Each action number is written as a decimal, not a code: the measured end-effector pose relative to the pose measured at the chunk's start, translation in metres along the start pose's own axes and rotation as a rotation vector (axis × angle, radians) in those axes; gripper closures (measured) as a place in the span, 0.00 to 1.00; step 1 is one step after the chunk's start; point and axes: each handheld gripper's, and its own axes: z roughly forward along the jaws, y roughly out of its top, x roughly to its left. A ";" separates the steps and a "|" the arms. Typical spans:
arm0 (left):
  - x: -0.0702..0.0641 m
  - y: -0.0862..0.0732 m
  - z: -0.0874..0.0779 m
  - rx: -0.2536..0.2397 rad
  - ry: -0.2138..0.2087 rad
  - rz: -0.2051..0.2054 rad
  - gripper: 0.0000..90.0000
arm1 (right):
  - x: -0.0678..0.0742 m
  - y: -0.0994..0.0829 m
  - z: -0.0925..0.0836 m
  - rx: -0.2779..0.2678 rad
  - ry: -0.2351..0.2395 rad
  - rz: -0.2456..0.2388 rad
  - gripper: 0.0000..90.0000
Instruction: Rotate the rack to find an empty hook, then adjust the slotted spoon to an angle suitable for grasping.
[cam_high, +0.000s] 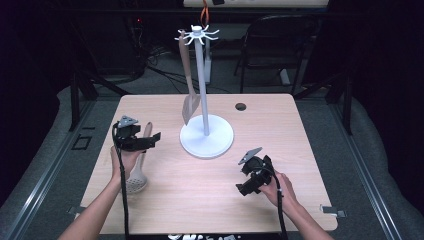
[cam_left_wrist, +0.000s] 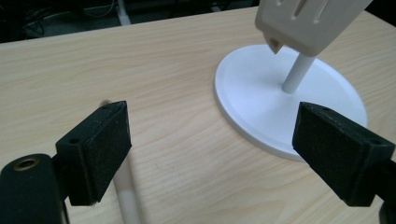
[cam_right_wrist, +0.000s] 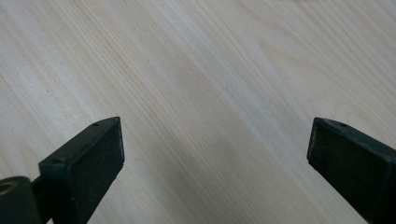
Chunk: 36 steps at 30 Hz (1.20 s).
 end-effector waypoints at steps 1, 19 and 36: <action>0.001 -0.001 0.001 0.007 0.007 -0.006 0.11 | 0.000 0.000 0.000 -0.001 -0.001 0.000 0.04; 0.025 -0.023 0.015 0.145 0.083 -0.078 0.00 | 0.002 0.001 0.002 -0.003 0.003 -0.014 0.04; 0.035 -0.036 0.034 0.334 0.132 -0.078 0.57 | 0.002 0.001 0.004 0.011 0.001 -0.025 0.04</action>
